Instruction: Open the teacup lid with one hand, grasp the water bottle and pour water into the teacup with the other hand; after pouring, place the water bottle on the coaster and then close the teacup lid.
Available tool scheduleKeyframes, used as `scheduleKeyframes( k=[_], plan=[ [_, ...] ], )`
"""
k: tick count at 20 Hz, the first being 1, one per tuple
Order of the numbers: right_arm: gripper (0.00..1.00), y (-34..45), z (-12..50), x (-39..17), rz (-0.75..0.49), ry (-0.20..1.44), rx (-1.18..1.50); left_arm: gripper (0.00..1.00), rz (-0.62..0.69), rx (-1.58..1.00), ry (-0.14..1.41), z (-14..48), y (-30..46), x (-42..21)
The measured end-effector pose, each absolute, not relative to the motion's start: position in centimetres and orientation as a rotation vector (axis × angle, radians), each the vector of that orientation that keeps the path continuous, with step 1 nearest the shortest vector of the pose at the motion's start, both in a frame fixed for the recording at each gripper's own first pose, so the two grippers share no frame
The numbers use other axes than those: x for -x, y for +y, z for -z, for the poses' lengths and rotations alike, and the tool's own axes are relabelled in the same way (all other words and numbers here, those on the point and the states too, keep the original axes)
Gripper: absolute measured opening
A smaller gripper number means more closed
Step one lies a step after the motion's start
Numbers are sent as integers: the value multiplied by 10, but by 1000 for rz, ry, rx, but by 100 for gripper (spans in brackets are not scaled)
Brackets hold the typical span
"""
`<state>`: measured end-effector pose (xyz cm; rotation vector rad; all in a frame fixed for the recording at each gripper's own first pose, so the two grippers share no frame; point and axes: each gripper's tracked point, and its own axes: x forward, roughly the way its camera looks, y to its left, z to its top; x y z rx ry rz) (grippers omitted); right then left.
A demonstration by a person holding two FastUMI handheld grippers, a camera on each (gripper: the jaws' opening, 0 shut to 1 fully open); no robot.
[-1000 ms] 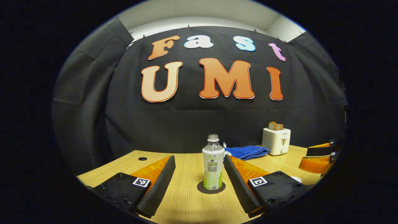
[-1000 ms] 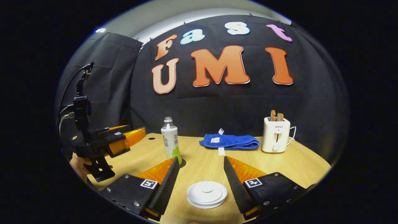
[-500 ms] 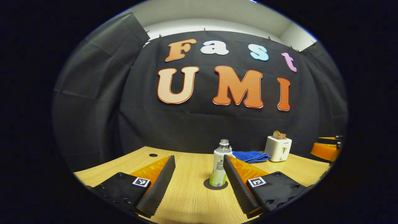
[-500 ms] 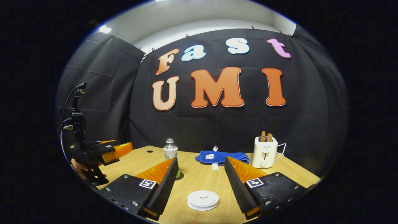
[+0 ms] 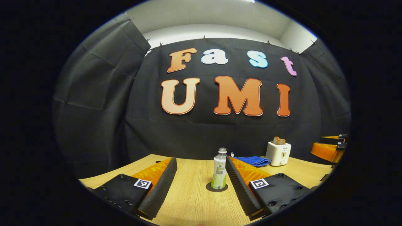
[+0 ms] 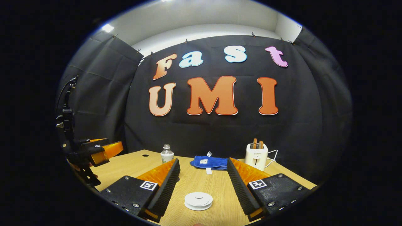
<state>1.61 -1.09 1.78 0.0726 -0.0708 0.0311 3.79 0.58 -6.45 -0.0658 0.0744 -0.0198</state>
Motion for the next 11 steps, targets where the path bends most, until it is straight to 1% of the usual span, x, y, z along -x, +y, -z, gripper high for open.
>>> scheduleKeyframes(
  k=[6,11],
  plan=[
    [90,-5,-31,8,-38,-79,-51,98,-36,49,94,47,19,-14],
    [90,-10,-31,30,-4,-41,-47,99,-65,30,89,27,28,11]
  ],
)
